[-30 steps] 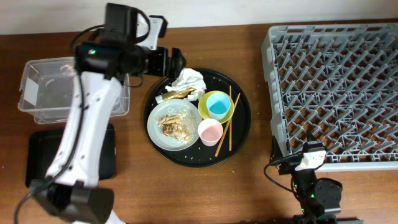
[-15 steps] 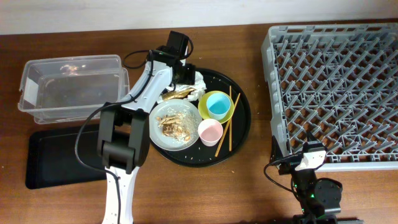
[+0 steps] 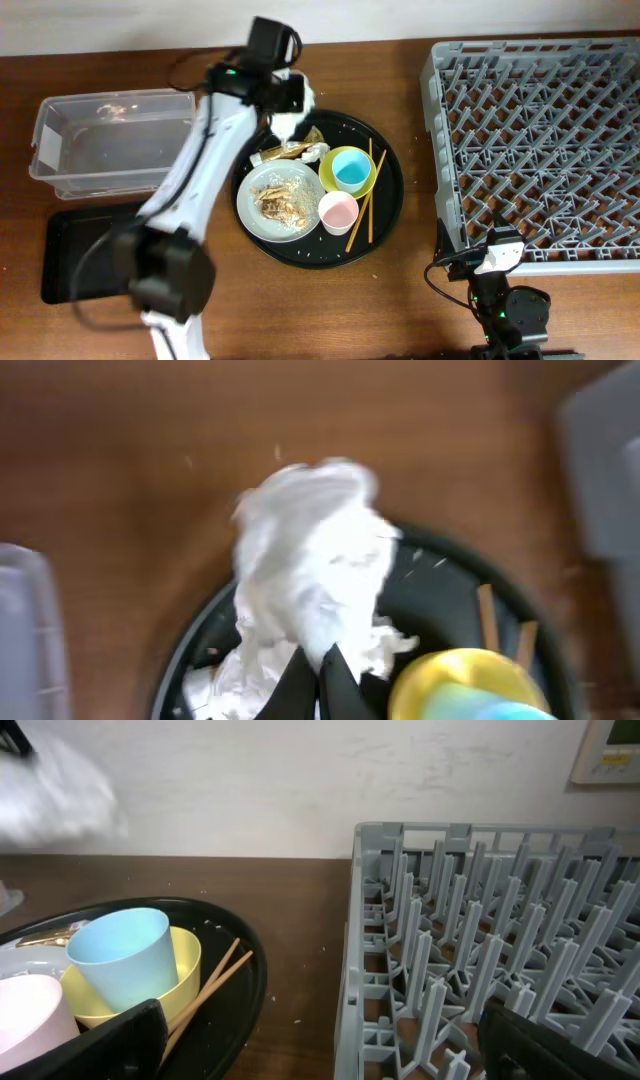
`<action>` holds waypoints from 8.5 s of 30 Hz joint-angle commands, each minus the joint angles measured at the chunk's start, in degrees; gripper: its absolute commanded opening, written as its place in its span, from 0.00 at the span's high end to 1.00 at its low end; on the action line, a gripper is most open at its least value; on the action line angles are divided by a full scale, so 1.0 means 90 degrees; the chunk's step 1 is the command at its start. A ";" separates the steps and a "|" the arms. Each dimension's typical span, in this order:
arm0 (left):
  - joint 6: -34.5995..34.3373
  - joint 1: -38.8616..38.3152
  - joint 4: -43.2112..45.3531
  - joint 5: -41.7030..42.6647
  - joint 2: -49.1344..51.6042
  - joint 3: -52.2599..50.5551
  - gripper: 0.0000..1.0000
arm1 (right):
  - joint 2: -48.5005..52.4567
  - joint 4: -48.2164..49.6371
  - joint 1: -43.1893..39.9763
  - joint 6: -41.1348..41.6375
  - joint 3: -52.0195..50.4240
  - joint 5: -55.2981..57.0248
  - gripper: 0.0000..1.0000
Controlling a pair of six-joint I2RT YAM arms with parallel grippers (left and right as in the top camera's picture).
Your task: Sort waste into correct bins and load items into the dishwasher rack
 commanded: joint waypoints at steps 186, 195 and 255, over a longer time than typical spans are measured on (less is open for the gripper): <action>-0.0418 0.3045 -0.3429 0.1246 -0.3245 -0.2769 0.01 | -0.0027 -0.0032 0.0034 0.0075 -0.0029 -0.0061 0.02; -0.1445 0.1214 -0.1821 0.1479 -0.3905 -0.5377 0.01 | -0.0027 -0.0032 0.0034 0.0075 -0.0029 -0.0061 0.02; -0.1350 0.5168 -0.1972 -0.0102 -0.3905 -0.3279 0.01 | 1.0698 -0.5243 0.4867 0.1124 0.9398 -0.0238 0.05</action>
